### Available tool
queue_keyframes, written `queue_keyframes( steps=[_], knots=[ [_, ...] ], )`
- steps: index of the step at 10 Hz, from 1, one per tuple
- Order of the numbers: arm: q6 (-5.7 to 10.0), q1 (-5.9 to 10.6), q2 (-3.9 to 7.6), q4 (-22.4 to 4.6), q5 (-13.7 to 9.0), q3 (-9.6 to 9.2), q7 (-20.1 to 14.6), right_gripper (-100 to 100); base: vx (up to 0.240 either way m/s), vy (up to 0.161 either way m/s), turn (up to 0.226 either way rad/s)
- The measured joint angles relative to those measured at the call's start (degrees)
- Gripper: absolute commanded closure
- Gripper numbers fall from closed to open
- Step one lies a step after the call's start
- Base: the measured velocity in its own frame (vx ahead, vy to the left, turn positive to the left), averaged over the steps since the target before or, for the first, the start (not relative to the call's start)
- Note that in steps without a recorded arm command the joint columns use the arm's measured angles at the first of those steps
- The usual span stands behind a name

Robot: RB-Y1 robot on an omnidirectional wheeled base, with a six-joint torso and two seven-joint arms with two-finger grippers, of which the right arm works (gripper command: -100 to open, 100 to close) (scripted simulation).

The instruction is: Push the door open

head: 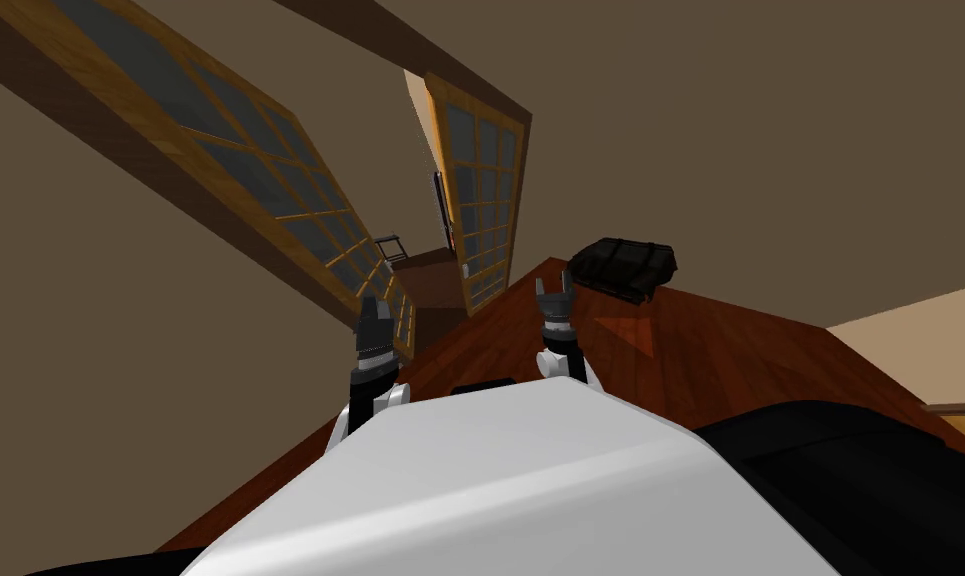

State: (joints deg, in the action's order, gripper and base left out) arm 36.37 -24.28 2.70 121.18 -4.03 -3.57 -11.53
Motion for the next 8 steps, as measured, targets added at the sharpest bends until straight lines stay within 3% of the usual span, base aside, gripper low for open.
queue_keyframes(
  steps=[3,8],
  knots=[
    [-0.20,1.32,0.81,-2.7,-1.5,0.16,-2.6,-100,0.084,-0.034,0.123],
    [1.04,2.67,1.66,-8.0,-3.6,-0.26,-6.3,-100,0.084,-0.039,0.131]
  ],
)
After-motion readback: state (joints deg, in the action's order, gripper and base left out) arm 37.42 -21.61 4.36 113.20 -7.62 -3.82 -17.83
